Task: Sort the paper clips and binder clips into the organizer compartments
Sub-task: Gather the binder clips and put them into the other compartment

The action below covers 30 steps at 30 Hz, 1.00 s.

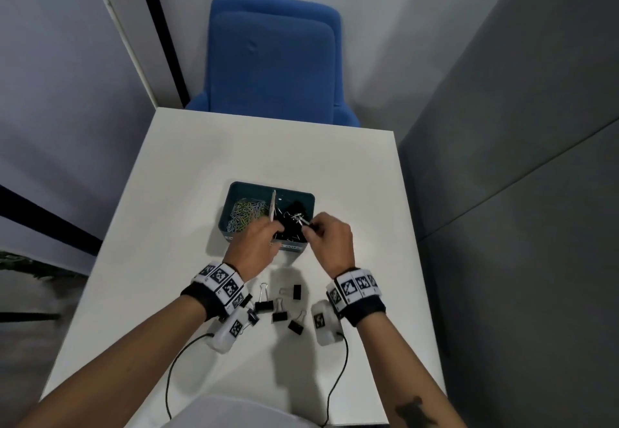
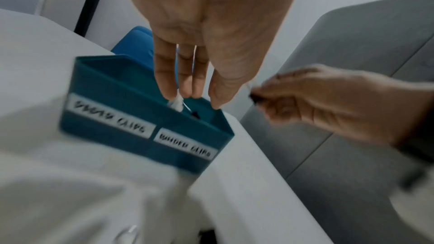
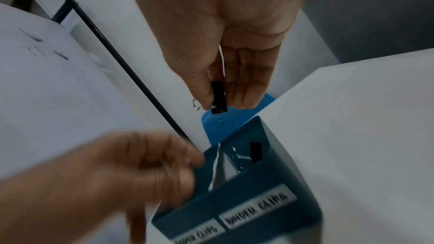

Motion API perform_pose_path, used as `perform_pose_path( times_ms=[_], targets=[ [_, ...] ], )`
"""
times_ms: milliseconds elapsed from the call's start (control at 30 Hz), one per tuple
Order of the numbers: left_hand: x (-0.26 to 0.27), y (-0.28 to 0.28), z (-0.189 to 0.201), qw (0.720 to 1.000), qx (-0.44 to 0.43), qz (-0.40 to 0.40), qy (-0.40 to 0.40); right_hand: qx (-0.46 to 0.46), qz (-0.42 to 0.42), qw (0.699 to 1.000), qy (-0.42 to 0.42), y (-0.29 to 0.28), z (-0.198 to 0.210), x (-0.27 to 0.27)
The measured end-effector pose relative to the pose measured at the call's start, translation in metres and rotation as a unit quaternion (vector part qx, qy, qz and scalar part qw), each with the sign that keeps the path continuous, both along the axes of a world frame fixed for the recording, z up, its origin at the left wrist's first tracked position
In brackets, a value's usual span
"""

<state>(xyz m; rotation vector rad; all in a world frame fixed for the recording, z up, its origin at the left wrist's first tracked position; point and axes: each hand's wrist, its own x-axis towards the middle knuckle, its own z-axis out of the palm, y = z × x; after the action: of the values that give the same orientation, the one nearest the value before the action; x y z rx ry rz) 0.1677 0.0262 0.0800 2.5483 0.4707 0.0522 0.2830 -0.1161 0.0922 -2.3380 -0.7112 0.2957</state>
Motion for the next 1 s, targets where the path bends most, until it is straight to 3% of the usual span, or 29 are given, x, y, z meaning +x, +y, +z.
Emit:
perform_pose_path(
  times_ms=[167, 333, 467, 567, 767, 1000],
  targets=[
    [-0.061, -0.001, -0.042, 0.984, 0.027, -0.005, 0.174, 0.048, -0.005, 0.999, 0.022, 0.012, 0.007, 0.006],
    [-0.11, -0.001, -0.079, 0.949, 0.01, 0.009, 0.316, -0.091, 0.075, 0.992, 0.036, -0.028, -0.037, -0.023],
    [-0.127, -0.009, -0.098, 0.952, 0.005, -0.011, 0.305, -0.281, 0.2, 0.936, 0.072, -0.062, -0.076, -0.052],
    [-0.126, -0.015, -0.105, 0.96, -0.024, -0.029, 0.277, -0.321, 0.235, 0.913, 0.092, -0.073, -0.093, -0.07],
    [-0.107, -0.034, -0.099, 0.966, -0.041, -0.06, 0.248, -0.275, 0.22, 0.933, 0.082, -0.057, -0.103, -0.094],
    [-0.096, -0.05, -0.103, 0.975, 0.007, -0.058, 0.215, -0.238, 0.233, 0.942, 0.053, -0.039, -0.112, -0.11]
  ],
)
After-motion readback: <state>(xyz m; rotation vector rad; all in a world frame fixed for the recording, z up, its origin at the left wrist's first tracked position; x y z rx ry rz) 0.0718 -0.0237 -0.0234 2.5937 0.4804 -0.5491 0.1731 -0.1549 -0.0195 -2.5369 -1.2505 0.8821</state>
